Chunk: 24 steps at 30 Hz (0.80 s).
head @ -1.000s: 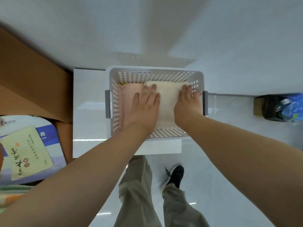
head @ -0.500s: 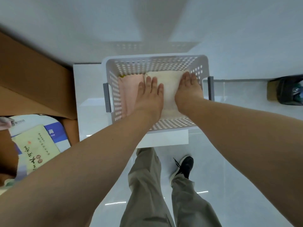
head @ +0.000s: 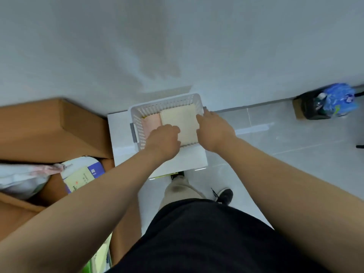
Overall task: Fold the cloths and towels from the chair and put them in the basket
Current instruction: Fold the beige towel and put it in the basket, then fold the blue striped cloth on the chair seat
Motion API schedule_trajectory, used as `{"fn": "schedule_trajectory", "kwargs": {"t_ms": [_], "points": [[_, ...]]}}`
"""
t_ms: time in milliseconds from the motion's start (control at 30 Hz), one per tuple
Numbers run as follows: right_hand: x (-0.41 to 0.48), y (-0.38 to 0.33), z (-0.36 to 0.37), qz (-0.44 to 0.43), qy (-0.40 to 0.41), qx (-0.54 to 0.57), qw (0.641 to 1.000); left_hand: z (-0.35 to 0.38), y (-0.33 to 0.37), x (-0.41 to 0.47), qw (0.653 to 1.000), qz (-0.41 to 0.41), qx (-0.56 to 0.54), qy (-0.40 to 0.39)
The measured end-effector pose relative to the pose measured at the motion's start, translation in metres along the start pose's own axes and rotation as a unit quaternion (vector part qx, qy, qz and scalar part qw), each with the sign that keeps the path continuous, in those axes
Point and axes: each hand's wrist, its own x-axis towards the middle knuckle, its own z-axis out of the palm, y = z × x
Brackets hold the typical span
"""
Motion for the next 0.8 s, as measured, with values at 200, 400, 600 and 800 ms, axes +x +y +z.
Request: {"fn": "schedule_trajectory", "kwargs": {"t_ms": [200,400,600,800], "points": [[-0.083,0.074,-0.047,0.069,0.097,0.206,0.971,-0.047,0.088,-0.021,0.997,0.064,0.001,0.032],[-0.17,0.182,-0.074,0.111,0.21,0.286,0.928,-0.077,0.228,-0.036,0.989,0.118,-0.013,0.091],[-0.27,0.315,-0.084,0.148,0.293,0.311,0.892,-0.063,0.388,-0.053,0.975,0.176,-0.047,0.128],[-0.353,0.433,-0.083,0.196,0.337,0.31,0.867,-0.045,0.539,-0.067,0.956,0.242,-0.091,0.14]]}}
